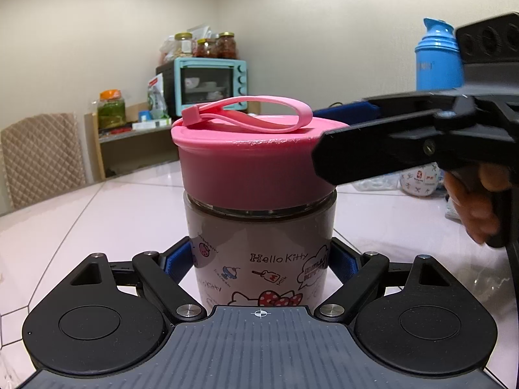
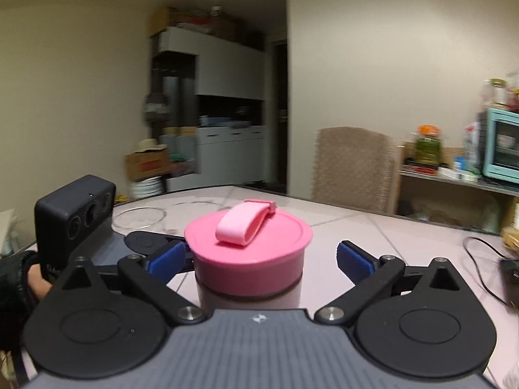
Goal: Unscrew bottle cap and pour
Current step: 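Regrip the pink lid with the right tool and twist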
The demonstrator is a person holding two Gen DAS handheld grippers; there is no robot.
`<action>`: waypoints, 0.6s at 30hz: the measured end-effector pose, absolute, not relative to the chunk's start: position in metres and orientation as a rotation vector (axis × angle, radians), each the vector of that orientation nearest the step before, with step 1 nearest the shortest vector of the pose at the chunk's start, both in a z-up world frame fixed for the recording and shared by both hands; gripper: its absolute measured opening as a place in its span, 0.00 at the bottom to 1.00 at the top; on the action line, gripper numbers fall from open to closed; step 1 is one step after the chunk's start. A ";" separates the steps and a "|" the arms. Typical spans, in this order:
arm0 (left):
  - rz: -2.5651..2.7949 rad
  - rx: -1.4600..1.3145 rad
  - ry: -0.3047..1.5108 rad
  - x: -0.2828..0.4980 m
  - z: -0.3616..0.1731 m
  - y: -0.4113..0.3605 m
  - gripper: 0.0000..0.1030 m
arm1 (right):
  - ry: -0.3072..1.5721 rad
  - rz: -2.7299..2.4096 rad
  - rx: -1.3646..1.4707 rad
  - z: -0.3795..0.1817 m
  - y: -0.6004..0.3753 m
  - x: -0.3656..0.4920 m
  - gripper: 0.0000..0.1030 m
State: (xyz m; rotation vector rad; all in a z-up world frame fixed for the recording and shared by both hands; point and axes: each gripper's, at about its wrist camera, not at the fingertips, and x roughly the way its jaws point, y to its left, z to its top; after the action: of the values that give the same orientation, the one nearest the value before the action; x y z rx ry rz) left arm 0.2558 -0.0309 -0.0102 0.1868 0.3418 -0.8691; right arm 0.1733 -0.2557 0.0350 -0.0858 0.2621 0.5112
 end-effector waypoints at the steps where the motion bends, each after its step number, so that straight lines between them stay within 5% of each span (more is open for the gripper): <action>1: -0.869 0.187 0.342 0.256 -0.010 -0.031 0.87 | 0.257 0.484 -0.085 0.033 -0.252 0.171 0.98; 18: -0.869 0.187 0.342 0.256 -0.010 -0.031 0.87 | 0.243 0.253 -0.039 0.015 -0.192 0.179 0.99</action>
State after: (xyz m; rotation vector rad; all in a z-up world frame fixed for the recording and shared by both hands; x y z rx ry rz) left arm 0.2559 -0.0313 -0.0098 0.1869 0.3420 -0.8690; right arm 0.1788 -0.1923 0.0153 -0.0392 0.2426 0.2535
